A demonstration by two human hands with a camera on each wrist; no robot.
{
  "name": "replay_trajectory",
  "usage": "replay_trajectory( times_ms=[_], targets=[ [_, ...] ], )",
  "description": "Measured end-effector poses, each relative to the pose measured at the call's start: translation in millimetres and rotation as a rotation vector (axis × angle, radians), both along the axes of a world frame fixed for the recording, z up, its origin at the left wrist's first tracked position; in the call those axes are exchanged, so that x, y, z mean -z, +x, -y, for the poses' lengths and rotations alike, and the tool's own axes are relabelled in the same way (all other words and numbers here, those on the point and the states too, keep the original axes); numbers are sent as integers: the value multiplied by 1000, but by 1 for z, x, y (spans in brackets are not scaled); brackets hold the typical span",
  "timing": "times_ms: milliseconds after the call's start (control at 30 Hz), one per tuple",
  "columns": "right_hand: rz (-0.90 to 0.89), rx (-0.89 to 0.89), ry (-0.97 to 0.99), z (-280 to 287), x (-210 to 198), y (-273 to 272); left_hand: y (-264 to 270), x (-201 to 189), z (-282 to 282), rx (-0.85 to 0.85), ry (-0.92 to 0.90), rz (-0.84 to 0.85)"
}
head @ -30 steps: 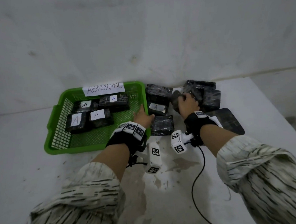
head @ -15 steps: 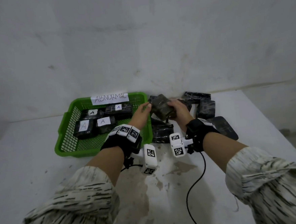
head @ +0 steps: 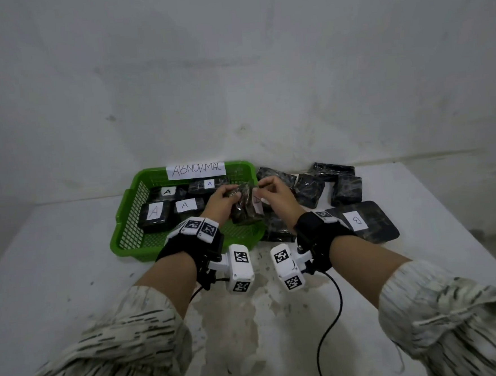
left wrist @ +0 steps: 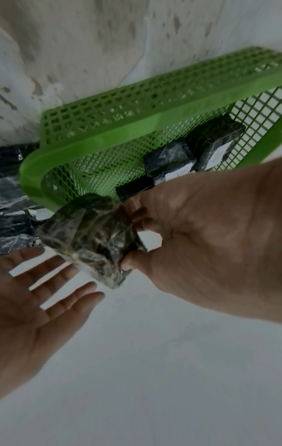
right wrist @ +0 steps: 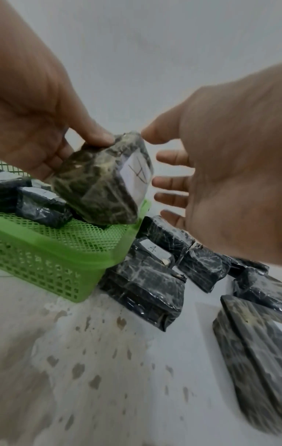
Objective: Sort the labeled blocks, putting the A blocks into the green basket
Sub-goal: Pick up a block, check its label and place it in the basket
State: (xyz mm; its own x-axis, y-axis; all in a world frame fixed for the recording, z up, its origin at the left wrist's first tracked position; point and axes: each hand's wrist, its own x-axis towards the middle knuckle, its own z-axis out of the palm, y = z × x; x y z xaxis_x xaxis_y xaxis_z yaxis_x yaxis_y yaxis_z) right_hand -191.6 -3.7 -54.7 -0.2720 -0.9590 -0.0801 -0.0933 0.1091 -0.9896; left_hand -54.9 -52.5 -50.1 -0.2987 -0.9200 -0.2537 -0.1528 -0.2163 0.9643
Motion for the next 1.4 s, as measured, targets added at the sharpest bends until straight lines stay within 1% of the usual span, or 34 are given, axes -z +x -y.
replay_trajectory(
  times_ms=[100,200,333,400,567,633,733,833,900,1000,1067,1167,1267,1333,1400],
  targets=[
    [65,-56,125,1,-1,7,7,-2,-5,47,-14,-58],
    [148,-116,155,-3,-2,16,13,-3,-10,68,-30,-85],
    [274,-36,131,-1,-1,23,16,-6,-15,75,-22,-106],
    [322,-25,133,-3,-2,24,17,-6,-16,72,-1,-113],
    [307,-39,162,-5,1,24,20,-3,-17,81,-2,-121],
    [302,-84,180,-6,4,22,20,-2,-17,82,2,-127],
    [325,-140,187,-10,2,17,20,-3,-20,114,66,-132],
    [333,-136,182,-11,1,13,19,-2,-23,155,112,-152],
    [342,-130,184,-10,3,12,19,-2,-24,164,96,-166],
    [370,-223,185,-13,4,10,20,-1,-22,147,58,-174],
    [372,-259,188,-15,3,9,21,-1,-22,138,69,-175],
    [312,-211,207,-14,2,8,21,2,-24,176,103,-174],
    [298,-178,220,-14,2,10,22,7,-24,198,59,-149],
    [350,-218,209,-16,-1,11,23,9,-23,157,23,-122],
    [403,-216,213,-17,-4,13,25,13,-21,58,-11,-95]
  ],
)
